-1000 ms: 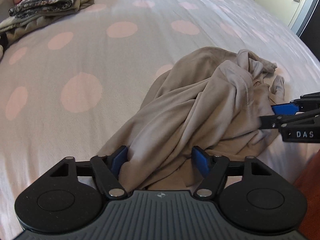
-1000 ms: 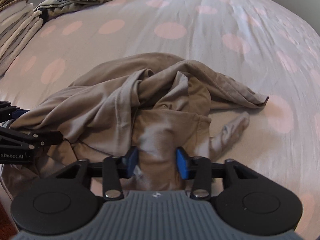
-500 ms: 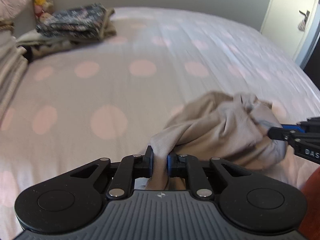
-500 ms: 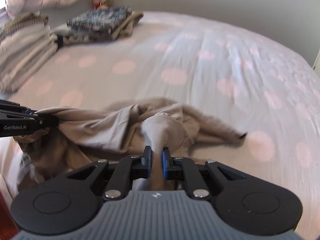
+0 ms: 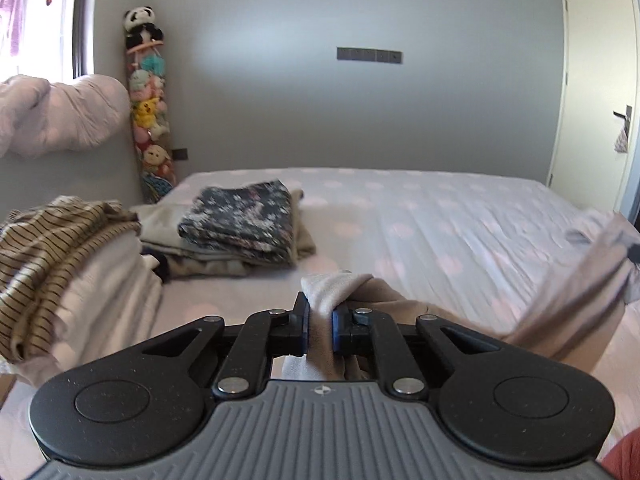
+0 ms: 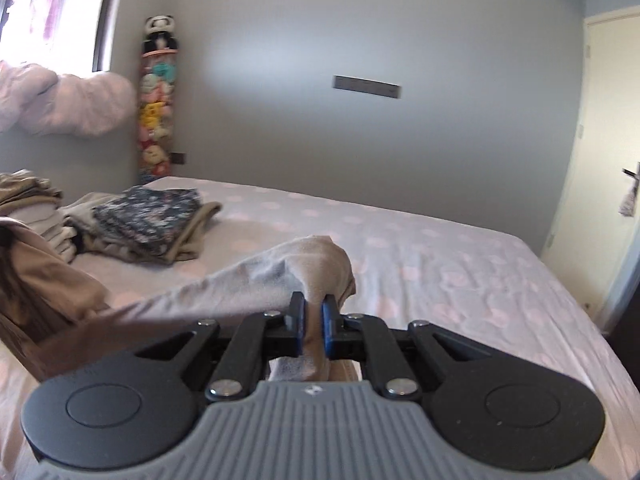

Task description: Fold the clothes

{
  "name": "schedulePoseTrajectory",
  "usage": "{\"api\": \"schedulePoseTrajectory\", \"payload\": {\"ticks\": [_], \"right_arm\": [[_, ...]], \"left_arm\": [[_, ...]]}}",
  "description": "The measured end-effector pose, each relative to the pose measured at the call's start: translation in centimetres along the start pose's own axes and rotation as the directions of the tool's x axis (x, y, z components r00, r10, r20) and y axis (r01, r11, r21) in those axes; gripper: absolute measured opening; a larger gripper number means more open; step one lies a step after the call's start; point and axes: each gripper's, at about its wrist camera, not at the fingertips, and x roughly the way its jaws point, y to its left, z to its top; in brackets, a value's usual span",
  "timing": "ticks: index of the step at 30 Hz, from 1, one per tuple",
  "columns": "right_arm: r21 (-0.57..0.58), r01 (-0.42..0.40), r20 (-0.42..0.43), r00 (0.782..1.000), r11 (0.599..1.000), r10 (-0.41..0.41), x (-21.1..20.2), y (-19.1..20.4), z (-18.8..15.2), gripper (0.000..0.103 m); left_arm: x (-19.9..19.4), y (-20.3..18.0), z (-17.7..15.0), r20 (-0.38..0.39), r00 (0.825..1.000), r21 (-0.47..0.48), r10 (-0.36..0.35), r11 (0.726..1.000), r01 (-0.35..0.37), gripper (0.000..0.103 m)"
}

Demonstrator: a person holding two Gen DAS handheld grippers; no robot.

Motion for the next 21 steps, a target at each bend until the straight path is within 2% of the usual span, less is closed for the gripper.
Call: {"api": "schedulePoseTrajectory", "payload": {"ticks": [4,6,8,11,14,16,17,18,19,21], "right_arm": [[0.051,0.079,-0.060,0.995,0.996,-0.076,1.1,-2.3,-1.2,0.010],[0.053,0.128,-0.104,0.987,0.990,-0.122,2.1,-3.2,-2.4,0.010],[0.062,0.144,-0.177,0.975,0.988,-0.131,3.1,-4.2,-4.0,0.010],[0.082,0.147,-0.292,0.949,0.986,-0.117,4.4,-5.5,-6.3,0.011],[0.073,0.151,-0.346,0.931,0.986,-0.117,4.7,-5.3,-8.2,0.014],[0.077,0.142,-0.352,0.930,0.987,-0.106,4.3,-5.0,-9.0,0.020],[0.089,0.124,-0.356,0.931,0.988,-0.085,4.1,-4.8,-9.3,0.029],[0.099,0.105,-0.359,0.931,0.990,-0.063,4.1,-4.5,-9.5,0.032],[0.101,0.083,-0.363,0.931,0.991,-0.041,4.1,-4.0,-9.7,0.032],[0.098,0.032,-0.374,0.927,0.995,0.008,4.4,-2.8,-10.0,0.033]], "left_arm": [[1.3,1.5,-0.7,-0.050,0.998,-0.006,0.031,1.000,-0.031,0.008],[2.7,1.8,-2.0,-0.109,0.994,-0.010,0.030,0.999,-0.031,0.008],[4.1,1.8,-4.0,-0.173,0.984,-0.002,0.040,0.999,-0.041,0.008],[6.0,1.5,-7.0,-0.299,0.954,0.009,0.025,1.000,-0.024,0.009],[7.3,0.9,-9.5,-0.387,0.922,0.039,0.027,0.999,-0.013,0.015],[7.4,0.5,-10.3,-0.413,0.910,0.059,0.031,0.998,-0.007,0.018],[7.4,0.3,-10.6,-0.423,0.905,0.070,0.033,0.998,-0.004,0.023],[7.3,0.0,-10.6,-0.422,0.905,0.083,0.041,0.997,-0.006,0.029],[7.1,-0.4,-10.5,-0.415,0.909,0.103,0.050,0.995,-0.008,0.032],[6.5,-1.2,-10.1,-0.396,0.917,0.138,0.058,0.990,-0.004,0.050]]}}
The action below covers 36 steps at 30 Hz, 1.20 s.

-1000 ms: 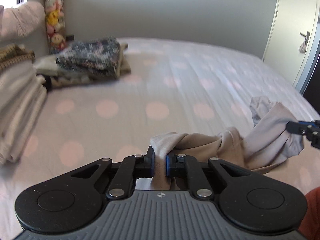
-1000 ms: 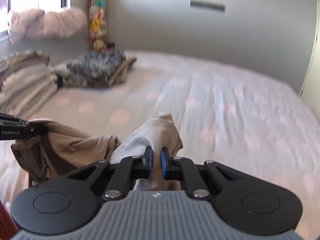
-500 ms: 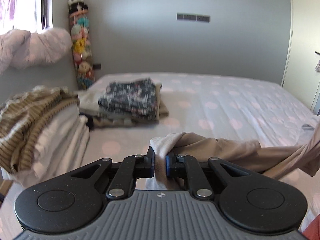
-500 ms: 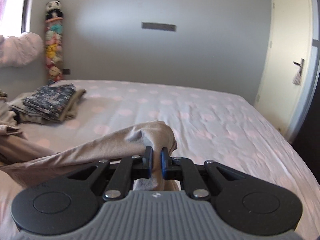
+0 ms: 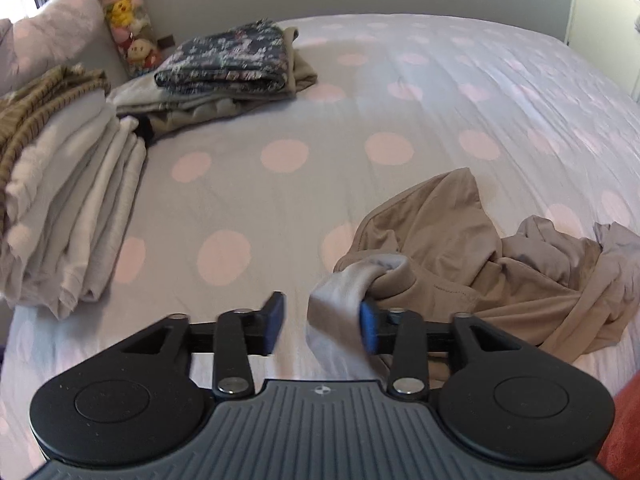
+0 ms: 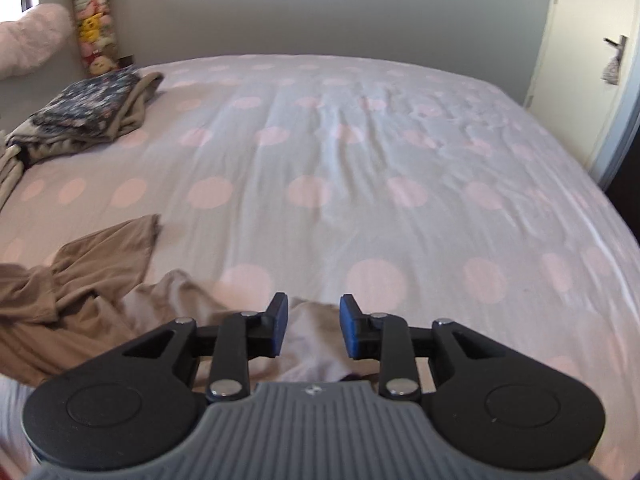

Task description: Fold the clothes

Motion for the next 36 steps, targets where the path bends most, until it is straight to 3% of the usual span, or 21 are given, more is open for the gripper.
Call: {"api": "schedulePoseTrajectory", "payload": {"ticks": [6,11,18,19,21,24,29,31,32,34,36], "right_arm": [[-0.044,-0.166,-0.070,0.984,0.985,0.163,2.1,4.2,-0.5,0.035],[-0.107,-0.319,-0.125,0.944,0.942,0.306,4.3,8.5,-1.1,0.035],[-0.192,-0.412,-0.189,0.906,0.891,0.378,8.3,12.2,-2.3,0.034],[-0.189,-0.415,-0.203,0.903,0.890,0.378,8.8,12.3,-2.5,0.033],[-0.176,-0.419,-0.227,0.898,0.891,0.377,9.7,12.3,-2.8,0.015],[-0.152,-0.437,-0.233,0.888,0.887,0.397,10.2,12.0,-3.0,0.001],[-0.131,-0.505,-0.193,0.857,0.853,0.478,9.3,11.7,-3.1,0.000],[-0.149,-0.462,-0.165,0.883,0.874,0.439,9.1,11.7,-3.1,0.005],[-0.145,-0.447,-0.155,0.891,0.883,0.426,9.1,11.5,-3.1,0.012],[-0.109,-0.444,-0.152,0.891,0.889,0.427,9.7,10.9,-2.9,0.029],[-0.081,-0.437,-0.163,0.892,0.896,0.421,10.3,10.6,-2.8,0.034]], "left_arm": [[-2.3,-2.7,1.4,0.070,0.995,0.073,-0.071,0.995,0.066,0.057],[-0.5,-5.8,2.3,0.028,0.976,0.066,-0.217,0.974,0.215,0.057],[3.4,-9.0,2.3,-0.048,0.946,0.005,-0.320,0.947,0.321,0.054],[3.9,-9.1,2.2,-0.061,0.944,-0.008,-0.325,0.946,0.325,0.054],[4.8,-9.2,2.2,-0.085,0.939,-0.035,-0.334,0.942,0.332,0.054],[5.9,-9.4,2.0,-0.121,0.929,-0.066,-0.350,0.937,0.344,0.054],[7.0,-9.7,2.0,-0.158,0.914,-0.109,-0.374,0.927,0.360,0.054],[7.2,-10.0,1.9,-0.166,0.917,-0.110,-0.364,0.931,0.349,0.054],[7.3,-10.1,1.9,-0.170,0.919,-0.113,-0.356,0.933,0.340,0.054],[7.5,-10.2,2.0,-0.176,0.920,-0.124,-0.351,0.935,0.333,0.054],[7.5,-10.2,2.1,-0.176,0.920,-0.135,-0.350,0.934,0.330,0.054]]}}
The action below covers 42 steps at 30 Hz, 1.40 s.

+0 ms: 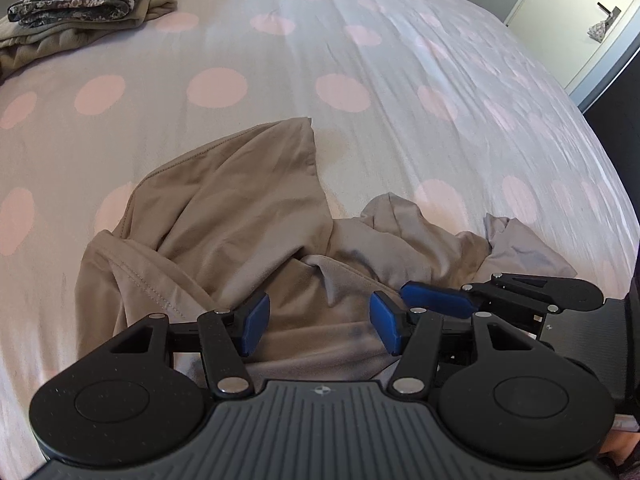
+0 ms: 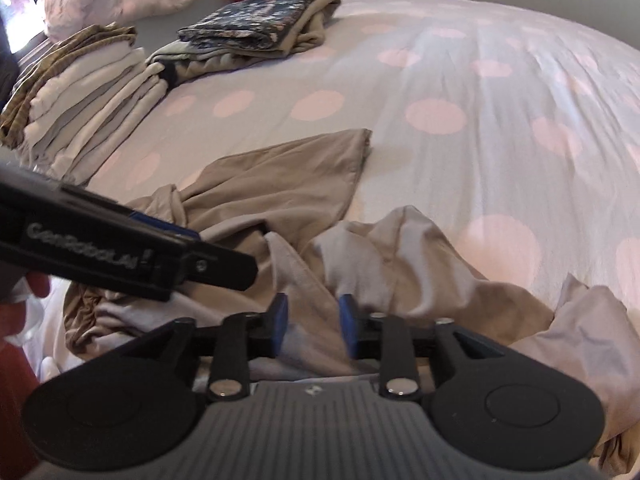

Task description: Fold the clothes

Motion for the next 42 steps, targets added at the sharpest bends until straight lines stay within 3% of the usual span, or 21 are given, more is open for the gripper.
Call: {"api": "schedulePoseTrajectory", "payload": {"ticks": [2,3,4,8,11,16,17,18,20,23,29,34,39,42], "right_arm": [[0.021,-0.012,-0.025,1.000,1.000,0.013,0.5,-0.4,0.0,0.028],[0.031,-0.018,-0.038,0.999,0.999,0.019,0.7,-0.6,0.0,0.012],[0.042,-0.024,-0.050,0.998,0.999,0.026,1.0,-0.8,0.0,0.006],[0.004,-0.059,-0.018,0.998,0.998,0.059,0.0,-0.1,-0.3,0.005],[-0.020,-0.139,0.003,0.990,0.990,0.139,-0.9,0.6,-0.5,0.004],[-0.047,-0.322,0.004,0.947,0.946,0.322,-2.1,1.7,-1.0,0.004],[-0.058,-0.350,0.001,0.937,0.935,0.351,-2.3,2.0,-1.2,0.004],[-0.074,-0.358,-0.001,0.933,0.931,0.359,-2.5,2.4,-1.3,0.004],[-0.096,-0.351,-0.005,0.936,0.932,0.352,-2.7,3.0,-1.4,0.004],[-0.090,-0.337,0.001,0.941,0.937,0.339,-2.8,3.0,-1.3,0.011],[-0.082,-0.239,0.045,0.969,0.967,0.243,-4.1,1.9,-0.3,0.029],[-0.067,-0.072,0.058,0.995,0.995,0.076,-3.2,-0.6,1.8,0.032],[-0.052,0.032,0.028,0.999,0.998,-0.031,-0.1,-3.4,4.0,0.052],[-0.049,0.066,0.008,0.998,0.997,-0.066,1.8,-4.7,4.7,0.058]], "left_arm": [[0.1,-0.2,0.1,0.000,1.000,-0.006,0.002,1.000,-0.002,0.054],[0.1,-0.3,0.2,-0.002,1.000,-0.009,0.002,1.000,-0.002,0.054],[0.1,-0.3,0.2,-0.002,1.000,-0.013,0.002,1.000,-0.002,0.054],[0.2,-0.5,0.4,-0.005,1.000,-0.028,0.002,1.000,-0.002,0.054],[0.5,-0.5,0.4,-0.020,1.000,-0.040,0.008,0.999,-0.009,0.054],[1.1,-0.2,0.0,-0.053,0.998,-0.054,0.023,0.998,-0.025,0.054],[1.3,-0.1,-0.1,-0.060,0.998,-0.053,0.026,0.998,-0.029,0.051],[1.4,0.0,-0.3,-0.071,0.997,-0.046,0.026,0.998,-0.030,0.038],[1.8,0.2,-0.5,-0.091,0.995,-0.031,0.029,0.999,-0.032,0.020],[1.7,0.4,-0.9,-0.076,0.994,0.017,0.076,0.997,-0.075,0.007],[-0.3,1.7,-0.4,-0.006,0.992,0.016,0.122,0.992,-0.122,0.005],[-1.9,2.5,0.2,0.049,0.988,-0.001,0.148,0.989,-0.148,0.005],[-2.9,3.8,0.5,0.073,0.982,-0.025,0.173,0.985,-0.171,0.005],[-3.3,4.8,0.7,0.077,0.980,-0.045,0.184,0.983,-0.181,0.005]]}}
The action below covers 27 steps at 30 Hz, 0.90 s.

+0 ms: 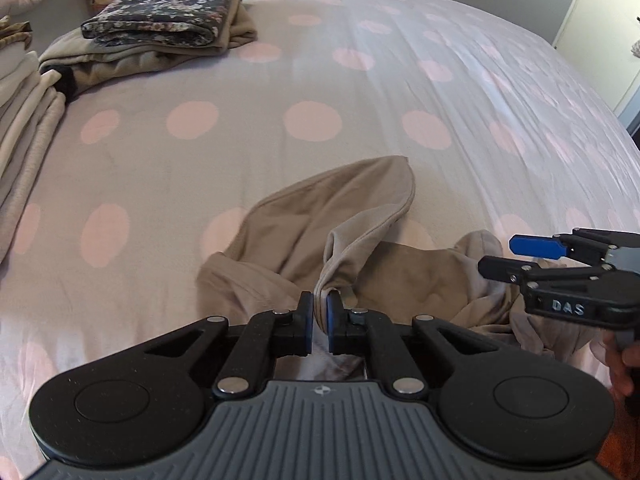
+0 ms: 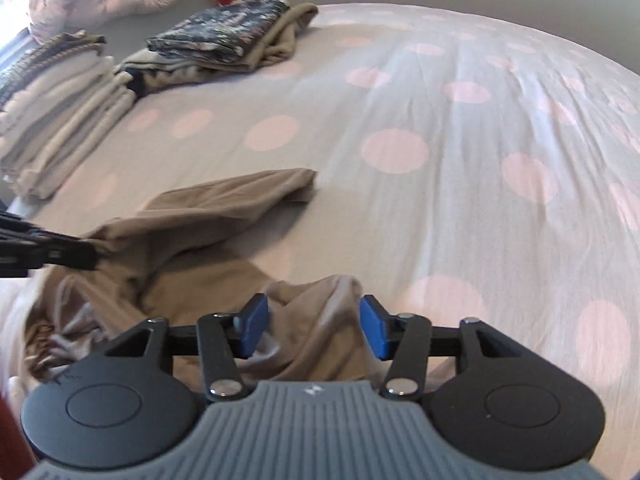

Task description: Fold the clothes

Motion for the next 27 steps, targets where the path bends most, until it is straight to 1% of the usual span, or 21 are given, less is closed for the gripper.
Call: {"api": "schedulePoseTrajectory", "payload": {"ticks": [2,3,4,5,6,8,11,15,17,19,22,23,26,27], "right_arm": [[0.026,-0.012,-0.030,0.999,1.000,0.013,1.2,-0.7,-0.1,0.059],[0.044,-0.025,-0.044,0.999,0.999,0.027,1.6,-0.9,-0.3,0.051],[0.058,-0.040,-0.051,0.998,0.997,0.043,1.8,-1.1,-0.5,0.038],[0.060,-0.045,-0.046,0.998,0.997,0.048,1.6,-1.0,-0.6,0.013],[0.062,-0.050,-0.041,0.998,0.997,0.053,1.4,-1.0,-0.6,0.011],[0.066,-0.058,-0.027,0.998,0.996,0.060,1.0,-0.9,-0.7,0.009],[0.077,-0.060,0.029,0.998,0.995,0.057,-0.8,-1.0,0.1,0.008],[0.058,-0.036,0.135,0.990,0.998,0.027,-4.3,-0.1,1.7,0.007],[0.056,-0.012,0.192,0.981,0.998,0.001,-6.3,0.3,2.5,0.007],[0.056,-0.004,0.235,0.972,0.998,-0.009,-8.2,0.7,3.0,0.007],[0.052,-0.064,0.256,0.965,0.997,0.048,-10.4,1.4,3.2,0.007],[0.046,-0.085,0.257,0.964,0.995,0.070,-10.9,1.8,3.1,0.007],[-0.002,-0.121,0.249,0.961,0.993,0.118,-12.0,3.5,2.0,0.007],[-0.018,-0.131,0.242,0.961,0.991,0.131,-12.2,4.2,1.4,0.007]], "left_arm": [[-0.1,0.5,0.1,0.006,1.000,-0.011,0.006,1.000,-0.006,0.005],[-0.3,0.7,0.1,0.010,1.000,-0.015,0.008,1.000,-0.008,0.005],[-0.5,0.9,0.3,0.019,1.000,-0.017,0.017,1.000,-0.017,0.005],[-0.7,1.1,0.4,0.028,0.999,-0.019,0.026,0.999,-0.025,0.001],[-1.0,1.3,0.6,0.038,0.999,-0.020,0.036,0.999,-0.035,0.000],[-1.8,1.8,1.0,0.068,0.996,-0.020,0.055,0.998,-0.054,0.000],[-3.2,2.8,1.9,0.097,0.993,-0.033,0.059,0.998,-0.056,0.000],[-4.5,3.0,2.2,0.115,0.993,-0.031,0.021,0.999,-0.017,0.000],[-5.1,2.5,2.0,0.127,0.992,-0.020,0.003,1.000,-0.001,0.000],[-5.7,1.8,1.6,0.139,0.990,-0.007,-0.022,1.000,0.023,0.001],[-6.7,0.7,1.1,0.156,0.985,0.025,-0.075,0.997,0.072,0.001],[-7.0,0.3,0.9,0.161,0.982,0.041,-0.097,0.995,0.092,0.003],[-7.8,-1.5,0.2,0.166,0.975,0.088,-0.149,0.987,0.135,0.014],[-8.0,-2.0,-0.1,0.165,0.973,0.096,-0.161,0.985,0.146,0.014]]}}
